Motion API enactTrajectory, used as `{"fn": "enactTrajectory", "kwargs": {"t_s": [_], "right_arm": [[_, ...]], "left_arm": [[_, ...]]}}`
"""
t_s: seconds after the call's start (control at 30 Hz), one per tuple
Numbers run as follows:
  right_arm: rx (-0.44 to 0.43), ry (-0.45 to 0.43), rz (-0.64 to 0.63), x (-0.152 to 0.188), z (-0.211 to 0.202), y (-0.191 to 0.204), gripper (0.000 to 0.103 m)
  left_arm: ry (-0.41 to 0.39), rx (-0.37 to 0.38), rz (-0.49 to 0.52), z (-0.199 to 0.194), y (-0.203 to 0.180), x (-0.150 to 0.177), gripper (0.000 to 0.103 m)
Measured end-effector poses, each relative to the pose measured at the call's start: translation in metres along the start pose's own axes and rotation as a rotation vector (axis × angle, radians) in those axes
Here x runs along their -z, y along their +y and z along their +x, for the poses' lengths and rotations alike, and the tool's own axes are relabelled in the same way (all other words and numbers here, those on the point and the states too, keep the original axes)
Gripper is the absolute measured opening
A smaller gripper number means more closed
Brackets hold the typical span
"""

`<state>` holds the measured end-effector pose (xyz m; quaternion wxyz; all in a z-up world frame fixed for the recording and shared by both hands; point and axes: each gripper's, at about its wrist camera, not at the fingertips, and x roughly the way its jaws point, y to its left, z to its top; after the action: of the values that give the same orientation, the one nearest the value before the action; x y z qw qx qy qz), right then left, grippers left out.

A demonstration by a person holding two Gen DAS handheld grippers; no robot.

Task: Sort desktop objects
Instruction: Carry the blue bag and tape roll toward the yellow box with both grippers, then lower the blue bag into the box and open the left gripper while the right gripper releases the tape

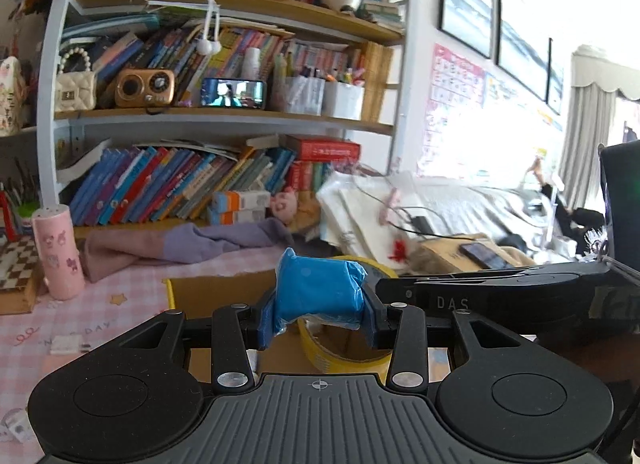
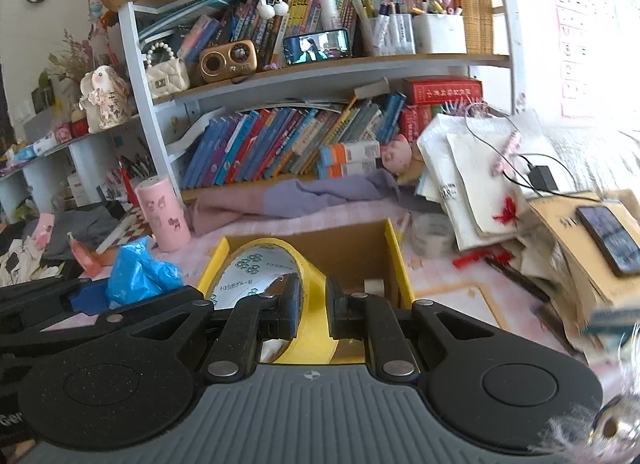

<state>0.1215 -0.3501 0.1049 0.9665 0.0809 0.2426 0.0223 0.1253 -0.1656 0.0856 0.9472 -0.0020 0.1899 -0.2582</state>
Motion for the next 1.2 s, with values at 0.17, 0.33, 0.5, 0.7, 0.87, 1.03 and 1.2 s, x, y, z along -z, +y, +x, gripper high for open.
{"fn": "enactTrajectory", "kwargs": {"t_s": [0.17, 0.33, 0.5, 0.7, 0.87, 1.03, 1.2], "right_arm": [[-0.029, 0.012, -0.030, -0.010, 0.029, -0.015, 0.012], [-0.044, 0.071, -0.083, -0.010, 0.063, -0.026, 0.012], [-0.059, 0.154, -0.136, -0.002, 0.096, -0.033, 0.012], [-0.083, 0.263, -0.209, 0.008, 0.132, -0.036, 0.012], [-0.110, 0.369, -0.266, 0.019, 0.154, -0.035, 0.012], [-0.128, 0.412, -0.294, 0.026, 0.163, -0.033, 0.012], [-0.138, 0.413, -0.292, 0.026, 0.166, -0.033, 0.013]], "left_arm": [[0.034, -0.068, 0.005, 0.026, 0.005, 0.001, 0.040], [0.109, -0.126, 0.005, 0.058, 0.013, 0.012, 0.040], [0.193, -0.150, 0.028, 0.086, 0.015, 0.025, 0.040], [0.317, -0.180, 0.065, 0.116, 0.012, 0.040, 0.040], [0.362, -0.187, 0.058, 0.127, 0.011, 0.048, 0.040], [0.372, -0.192, 0.035, 0.131, 0.014, 0.050, 0.040], [0.361, -0.231, 0.039, 0.127, 0.012, 0.050, 0.046]]}}
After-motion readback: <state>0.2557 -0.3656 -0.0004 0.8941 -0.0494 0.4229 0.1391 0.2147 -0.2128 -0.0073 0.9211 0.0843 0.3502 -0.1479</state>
